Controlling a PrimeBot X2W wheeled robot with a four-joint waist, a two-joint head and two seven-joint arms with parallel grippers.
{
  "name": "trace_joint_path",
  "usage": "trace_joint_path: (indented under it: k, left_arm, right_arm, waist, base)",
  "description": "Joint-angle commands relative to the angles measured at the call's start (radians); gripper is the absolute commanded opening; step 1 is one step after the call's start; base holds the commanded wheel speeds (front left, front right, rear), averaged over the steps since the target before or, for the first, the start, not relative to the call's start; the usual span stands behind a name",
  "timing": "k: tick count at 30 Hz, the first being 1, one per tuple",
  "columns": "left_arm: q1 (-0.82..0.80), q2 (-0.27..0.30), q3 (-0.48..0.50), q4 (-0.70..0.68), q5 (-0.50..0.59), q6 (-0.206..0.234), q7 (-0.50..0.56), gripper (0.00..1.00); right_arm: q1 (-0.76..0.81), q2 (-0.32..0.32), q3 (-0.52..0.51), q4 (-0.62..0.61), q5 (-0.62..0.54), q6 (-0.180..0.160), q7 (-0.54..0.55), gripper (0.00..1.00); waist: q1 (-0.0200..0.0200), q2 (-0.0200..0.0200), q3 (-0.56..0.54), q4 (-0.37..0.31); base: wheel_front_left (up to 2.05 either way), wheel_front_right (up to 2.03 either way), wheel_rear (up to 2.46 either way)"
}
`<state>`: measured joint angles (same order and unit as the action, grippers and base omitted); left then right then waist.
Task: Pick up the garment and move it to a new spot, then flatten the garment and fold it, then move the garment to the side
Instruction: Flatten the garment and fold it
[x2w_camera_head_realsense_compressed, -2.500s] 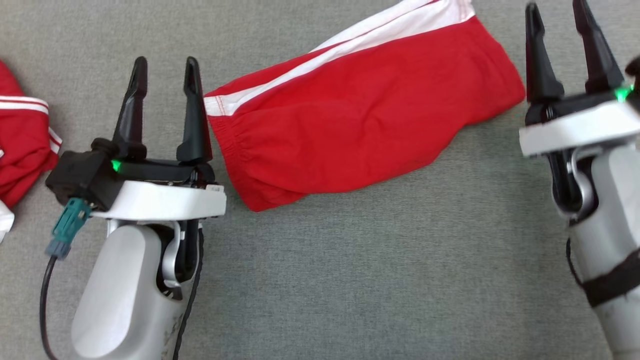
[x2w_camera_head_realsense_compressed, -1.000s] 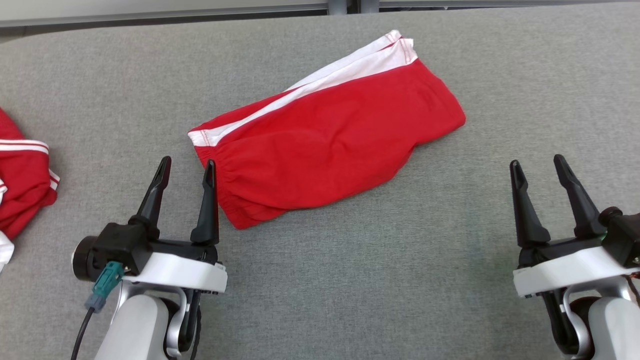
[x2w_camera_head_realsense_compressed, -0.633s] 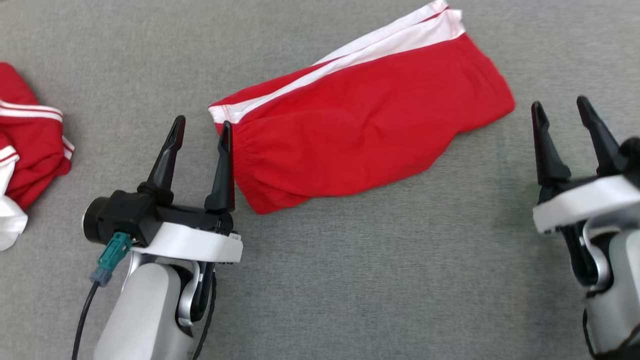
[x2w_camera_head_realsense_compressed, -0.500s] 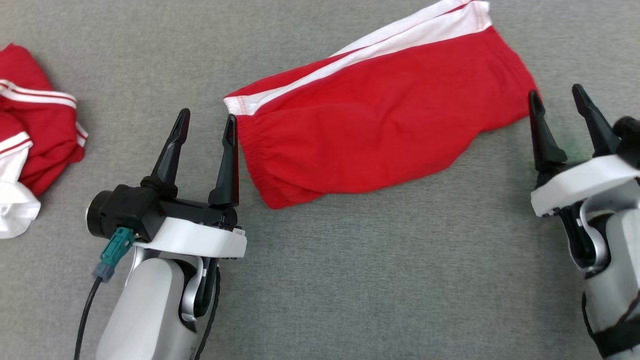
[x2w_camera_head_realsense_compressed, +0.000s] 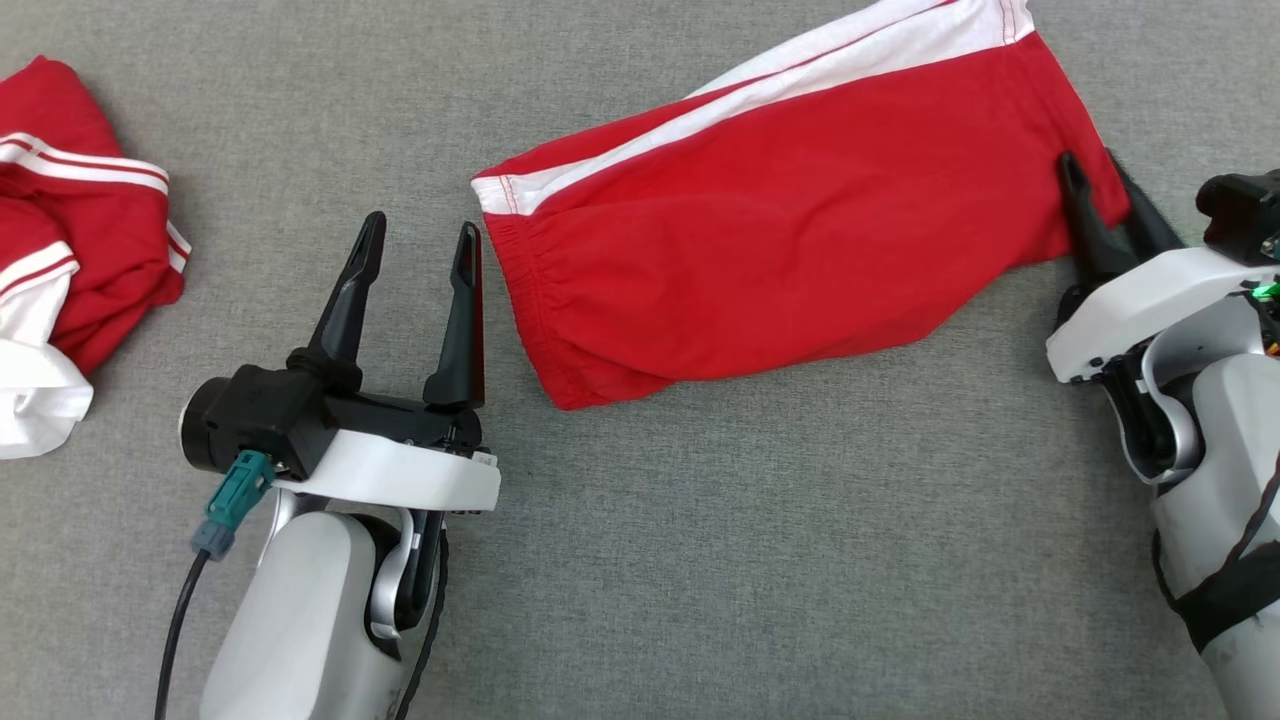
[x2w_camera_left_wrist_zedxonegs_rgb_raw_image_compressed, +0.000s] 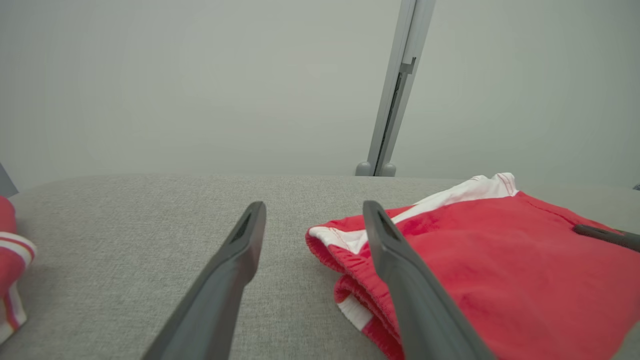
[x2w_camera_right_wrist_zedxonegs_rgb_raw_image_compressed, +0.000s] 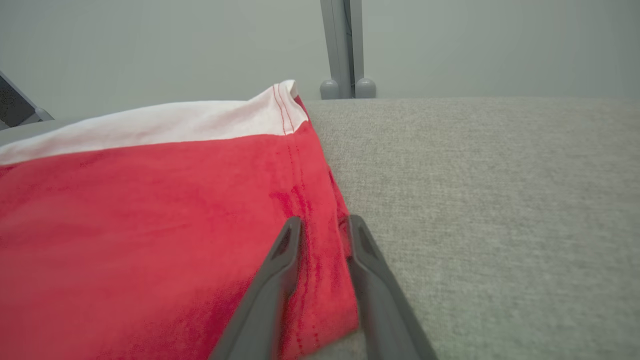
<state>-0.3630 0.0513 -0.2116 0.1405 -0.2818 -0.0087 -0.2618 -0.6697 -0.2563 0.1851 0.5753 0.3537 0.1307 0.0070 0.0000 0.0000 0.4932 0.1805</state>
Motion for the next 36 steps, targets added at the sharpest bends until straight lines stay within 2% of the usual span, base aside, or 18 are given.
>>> trace_joint_path:
  k: [1,8,17,25,36]
  left_arm:
    - [-0.014,0.001,0.005,-0.004,0.008,-0.001,-0.004,1.00]
    - [-0.001,0.002,0.021,-0.010,0.026,-0.007,-0.004,1.00]
    - [0.046,0.012,0.038,-0.003,0.044,-0.010,-0.004,1.00]
    - [0.080,0.028,0.046,-0.011,0.036,-0.001,0.001,1.00]
    - [0.088,0.034,0.036,-0.024,0.025,0.006,0.014,1.00]
  right_arm:
    - [0.011,0.006,0.023,0.018,0.017,0.000,-0.020,0.00]
    - [0.077,0.029,0.042,-0.006,0.072,0.000,-0.107,0.00]
    - [0.288,0.097,-0.005,-0.086,0.110,0.000,-0.202,0.00]
    - [0.386,0.126,-0.076,-0.132,0.095,-0.001,-0.200,0.00]
    - [0.412,0.137,-0.130,-0.161,0.074,-0.001,-0.163,0.00]
  waist:
    - [0.0000,0.0000,-0.003,-0.009]
    - [0.0000,0.0000,-0.027,-0.054]
    - [0.0000,0.0000,-0.095,-0.122]
    - [0.0000,0.0000,-0.125,-0.156]
    - [0.0000,0.0000,-0.133,-0.162]
  base:
    - [0.00,0.00,0.00]
    - [0.00,0.00,0.00]
    - [0.00,0.00,0.00]
    - [0.00,0.00,0.00]
    - [0.00,0.00,0.00]
